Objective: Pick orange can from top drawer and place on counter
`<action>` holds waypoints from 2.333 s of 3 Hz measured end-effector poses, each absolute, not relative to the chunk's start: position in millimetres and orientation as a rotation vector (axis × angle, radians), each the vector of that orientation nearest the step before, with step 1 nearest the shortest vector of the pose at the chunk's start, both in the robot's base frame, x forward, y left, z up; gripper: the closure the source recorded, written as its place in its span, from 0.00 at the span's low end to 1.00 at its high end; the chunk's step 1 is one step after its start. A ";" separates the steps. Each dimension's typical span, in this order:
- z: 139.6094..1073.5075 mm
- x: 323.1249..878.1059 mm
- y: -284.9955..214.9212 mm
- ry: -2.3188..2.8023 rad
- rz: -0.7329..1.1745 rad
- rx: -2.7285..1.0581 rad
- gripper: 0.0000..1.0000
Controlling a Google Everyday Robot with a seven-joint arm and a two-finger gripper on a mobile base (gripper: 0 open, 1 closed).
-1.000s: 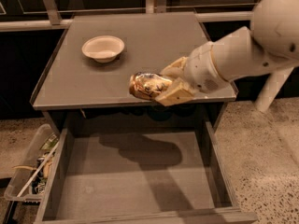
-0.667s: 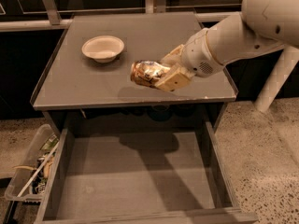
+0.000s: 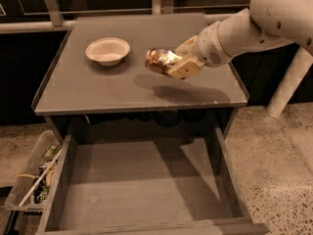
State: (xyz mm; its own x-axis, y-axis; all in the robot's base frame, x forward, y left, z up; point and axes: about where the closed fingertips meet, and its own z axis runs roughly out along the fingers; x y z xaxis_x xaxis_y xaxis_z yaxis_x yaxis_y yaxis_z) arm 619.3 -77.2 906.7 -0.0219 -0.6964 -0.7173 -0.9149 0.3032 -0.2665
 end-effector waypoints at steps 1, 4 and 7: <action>892.6 641.1 -99.3 1.766 0.334 -1.336 1.00; 850.6 649.7 -126.0 1.752 0.281 -1.232 0.82; 850.6 649.7 -125.9 1.752 0.281 -1.232 0.13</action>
Offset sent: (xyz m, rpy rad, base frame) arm 0.0452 -0.0737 -0.0536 0.1449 -0.1524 -0.2281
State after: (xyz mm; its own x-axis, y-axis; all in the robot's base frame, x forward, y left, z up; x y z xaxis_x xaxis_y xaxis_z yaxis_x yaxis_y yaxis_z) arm 649.7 -125.9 850.6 -0.0499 -0.6115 -0.7897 -0.8279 0.4676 -0.3098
